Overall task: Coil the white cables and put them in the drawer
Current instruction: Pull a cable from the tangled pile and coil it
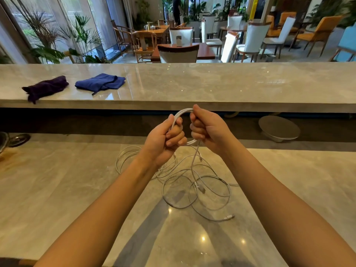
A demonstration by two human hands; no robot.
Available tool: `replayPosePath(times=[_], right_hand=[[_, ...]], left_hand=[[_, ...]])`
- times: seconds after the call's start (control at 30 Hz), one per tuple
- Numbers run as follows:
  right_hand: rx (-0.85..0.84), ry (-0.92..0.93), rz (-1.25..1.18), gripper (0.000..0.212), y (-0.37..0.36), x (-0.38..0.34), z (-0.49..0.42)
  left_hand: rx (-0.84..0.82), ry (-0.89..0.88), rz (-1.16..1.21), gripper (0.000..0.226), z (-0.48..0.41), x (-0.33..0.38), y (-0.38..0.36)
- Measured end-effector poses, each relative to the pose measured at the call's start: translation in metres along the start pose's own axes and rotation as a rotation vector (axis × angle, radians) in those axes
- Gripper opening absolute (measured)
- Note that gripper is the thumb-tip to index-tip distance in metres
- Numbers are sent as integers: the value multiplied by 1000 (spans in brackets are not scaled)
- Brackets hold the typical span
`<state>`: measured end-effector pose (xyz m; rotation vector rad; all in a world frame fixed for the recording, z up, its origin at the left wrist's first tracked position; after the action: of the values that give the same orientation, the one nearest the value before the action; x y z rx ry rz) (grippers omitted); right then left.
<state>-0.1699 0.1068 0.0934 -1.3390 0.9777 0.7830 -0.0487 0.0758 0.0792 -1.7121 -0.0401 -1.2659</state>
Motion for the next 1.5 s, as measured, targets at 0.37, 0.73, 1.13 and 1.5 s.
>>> replayPosePath(times=[0.37, 0.73, 1.13, 1.5], right_hand=[[106, 273, 1301, 21, 30, -4, 9], [74, -30, 797, 17, 22, 9, 12], [234, -158, 282, 15, 5, 23, 14], [272, -282, -209, 15, -1, 45, 10]], left_hand=[[138, 63, 14, 39, 0, 6, 16], [128, 82, 6, 35, 4, 10, 16], [395, -194, -738, 29, -2, 4, 19], [476, -100, -678, 27, -12, -4, 35]])
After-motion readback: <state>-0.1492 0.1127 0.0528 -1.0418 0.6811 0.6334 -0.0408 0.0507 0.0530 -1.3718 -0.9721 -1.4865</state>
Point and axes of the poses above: each hand's wrist, its own z-axis away from the middle knuckle, its own y-axis out of the back of the hand, x = y × z, the point moved 3 cm from there along -z, towards the middle knuckle, and after that the axes turned 6 degrees about x, right-handed, at the moved point
